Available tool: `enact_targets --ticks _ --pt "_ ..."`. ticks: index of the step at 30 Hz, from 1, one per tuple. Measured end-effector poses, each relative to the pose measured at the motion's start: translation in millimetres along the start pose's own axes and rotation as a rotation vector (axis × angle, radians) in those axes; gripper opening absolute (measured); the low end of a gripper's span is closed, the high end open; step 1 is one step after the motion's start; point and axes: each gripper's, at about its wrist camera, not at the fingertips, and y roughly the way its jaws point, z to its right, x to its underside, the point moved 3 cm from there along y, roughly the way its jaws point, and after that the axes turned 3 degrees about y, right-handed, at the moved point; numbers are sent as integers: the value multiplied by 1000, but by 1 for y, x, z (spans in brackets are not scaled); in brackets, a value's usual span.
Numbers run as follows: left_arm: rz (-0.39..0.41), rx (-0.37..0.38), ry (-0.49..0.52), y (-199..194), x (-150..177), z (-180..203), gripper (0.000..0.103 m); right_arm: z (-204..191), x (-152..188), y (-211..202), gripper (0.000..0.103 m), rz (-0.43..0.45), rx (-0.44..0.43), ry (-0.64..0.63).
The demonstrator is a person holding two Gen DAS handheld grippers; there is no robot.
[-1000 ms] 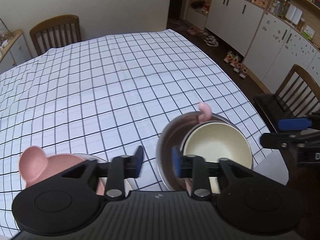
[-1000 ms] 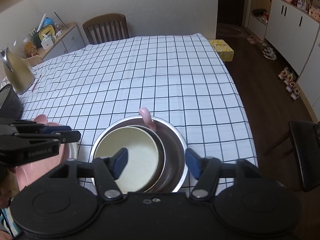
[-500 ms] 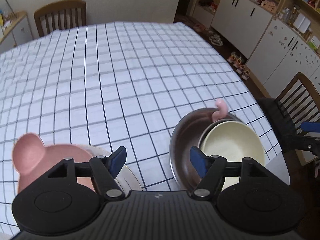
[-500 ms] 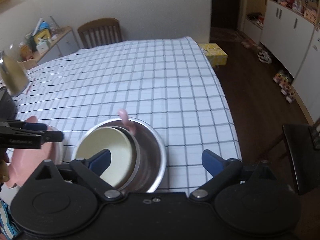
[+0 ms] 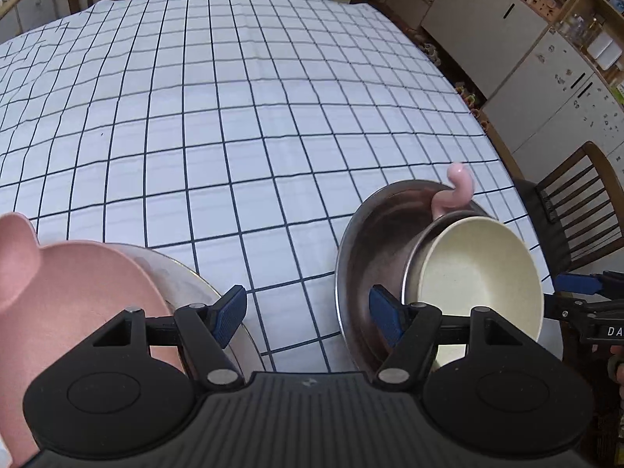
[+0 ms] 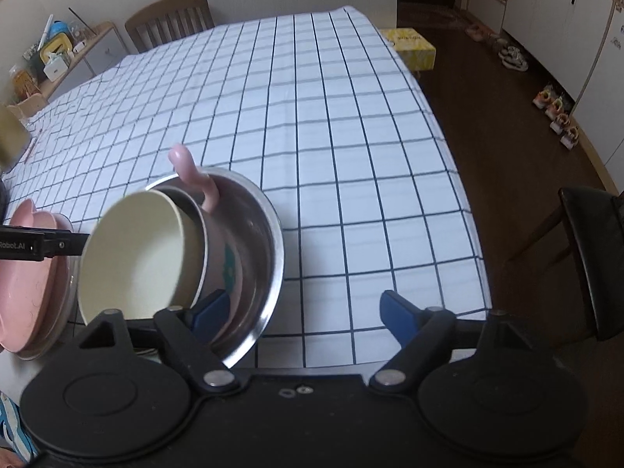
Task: Organize plates and bowls
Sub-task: 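Close both grippers on the rim of the stacked dishes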
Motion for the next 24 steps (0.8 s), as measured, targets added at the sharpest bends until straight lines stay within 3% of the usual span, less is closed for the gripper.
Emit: enact_targets --ticks 4,8,10,24 --pt "-16 20 -24 7 -1 -3 66 1 2 12 74 -34 -23 11" --pt "-42 47 -41 12 -1 -2 43 -3 2 20 66 -58 -37 14" --pt "-42 41 -35 14 -1 0 38 -6 1 25 62 -72 -40 8" --pt "-74 58 -28 25 2 13 13 -18 -3 38 31 -126 -60 -36"
